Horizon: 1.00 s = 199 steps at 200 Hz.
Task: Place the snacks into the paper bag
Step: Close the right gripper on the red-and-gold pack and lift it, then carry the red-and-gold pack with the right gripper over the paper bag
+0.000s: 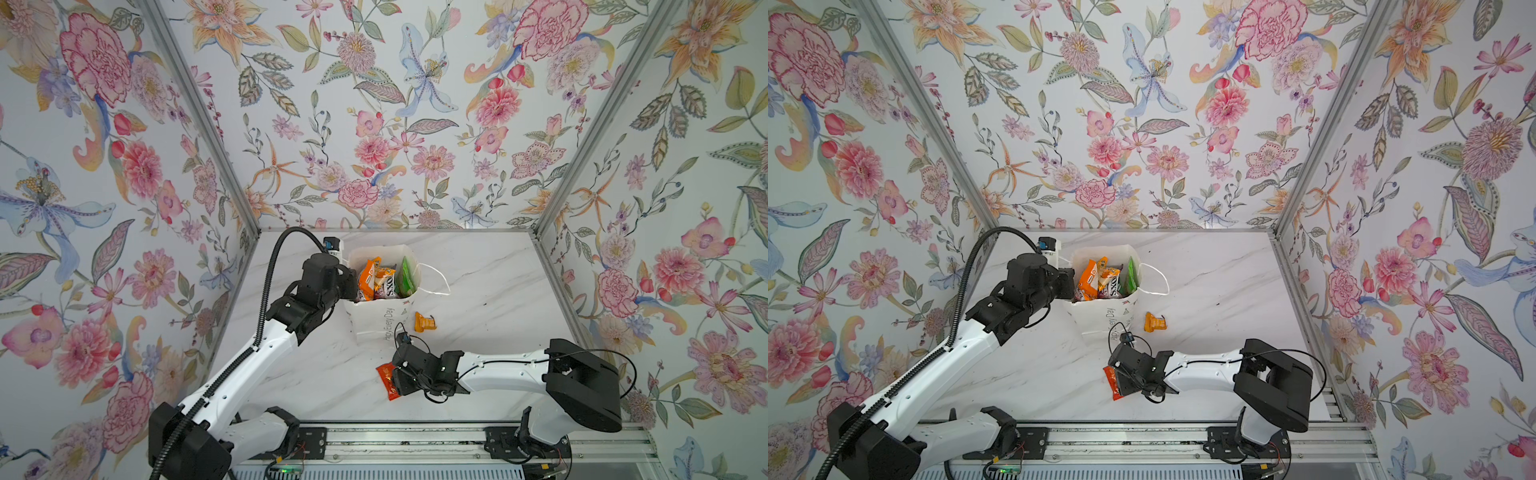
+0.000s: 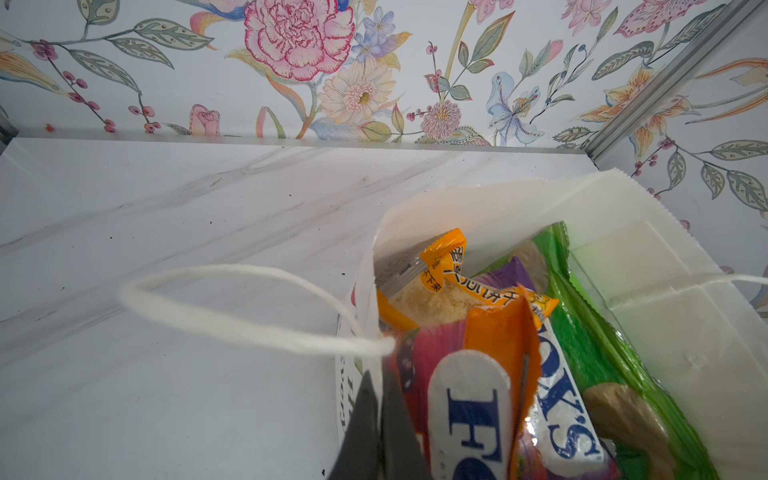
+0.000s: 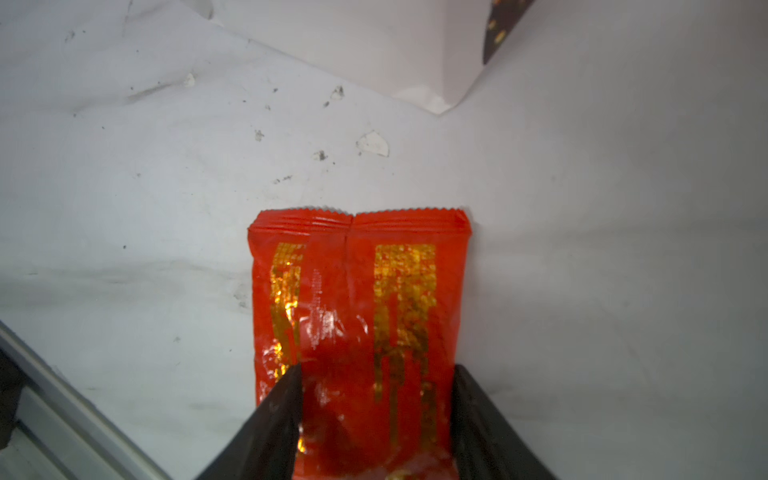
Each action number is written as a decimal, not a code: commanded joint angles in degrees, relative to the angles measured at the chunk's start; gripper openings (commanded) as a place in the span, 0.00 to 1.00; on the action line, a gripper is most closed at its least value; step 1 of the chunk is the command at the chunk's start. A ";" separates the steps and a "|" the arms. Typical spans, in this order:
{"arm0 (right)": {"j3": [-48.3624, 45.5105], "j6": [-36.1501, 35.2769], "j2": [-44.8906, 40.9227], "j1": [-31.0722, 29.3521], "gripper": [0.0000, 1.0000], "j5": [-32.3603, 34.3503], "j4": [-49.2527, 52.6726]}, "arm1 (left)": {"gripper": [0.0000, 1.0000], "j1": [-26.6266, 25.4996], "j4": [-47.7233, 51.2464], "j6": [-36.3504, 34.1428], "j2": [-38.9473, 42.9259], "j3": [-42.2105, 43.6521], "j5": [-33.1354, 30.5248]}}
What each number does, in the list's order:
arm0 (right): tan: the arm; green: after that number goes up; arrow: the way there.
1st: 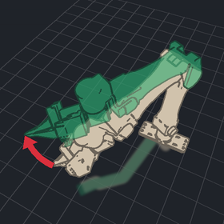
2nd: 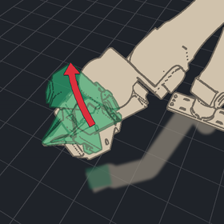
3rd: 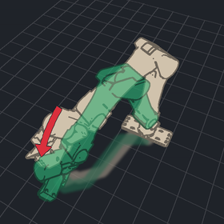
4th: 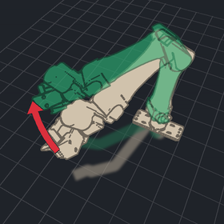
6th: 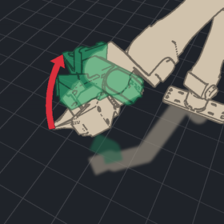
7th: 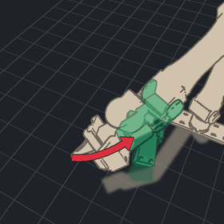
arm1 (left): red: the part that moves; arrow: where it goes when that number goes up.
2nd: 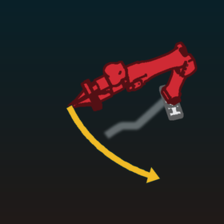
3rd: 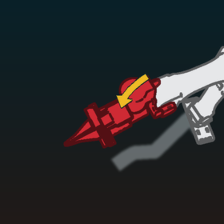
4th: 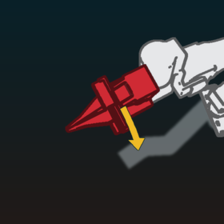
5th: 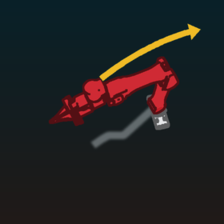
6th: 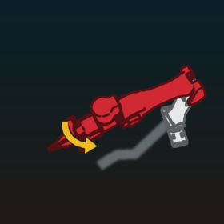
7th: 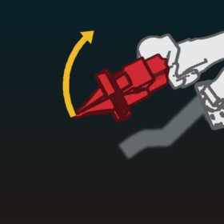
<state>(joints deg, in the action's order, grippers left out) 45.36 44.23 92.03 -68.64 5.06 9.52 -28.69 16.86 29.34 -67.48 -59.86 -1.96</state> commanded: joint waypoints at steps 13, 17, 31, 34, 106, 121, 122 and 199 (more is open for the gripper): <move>0.48 -0.63 1.62 -0.32 0.39 -2.45 1.36 | 0.00 -0.03 -4.12 -0.03 2.05 0.20 -1.86; 0.52 -0.61 1.57 -0.32 0.36 -2.39 1.31 | 0.00 -0.03 -4.11 0.00 2.08 0.18 -1.87; 0.64 -0.55 0.99 -0.28 0.30 -2.20 1.35 | 0.00 -0.03 -4.10 -0.06 2.20 0.25 -1.93; 0.64 -0.55 0.84 -0.30 0.29 -2.18 1.33 | 0.00 -0.09 -4.07 -0.07 2.25 0.29 -2.12; -0.27 0.72 -3.90 -0.35 0.15 -0.36 1.46 | 0.00 -0.06 -4.08 -0.03 2.41 0.27 -2.07; -0.78 1.11 -4.64 -0.37 0.13 0.52 1.46 | 0.00 0.01 -4.12 -0.07 2.34 0.27 -2.02; -0.84 1.16 -4.70 -0.36 0.12 0.63 1.42 | 0.00 0.07 -4.12 -0.07 2.35 0.27 -2.01; 0.77 1.30 -12.14 -0.31 0.06 3.64 7.68 | 0.00 -0.10 -3.83 -0.30 2.34 -0.06 -2.15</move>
<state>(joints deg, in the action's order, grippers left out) 44.91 45.30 84.51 -68.64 5.63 12.95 -28.69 16.84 29.34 -67.16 -59.61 -1.98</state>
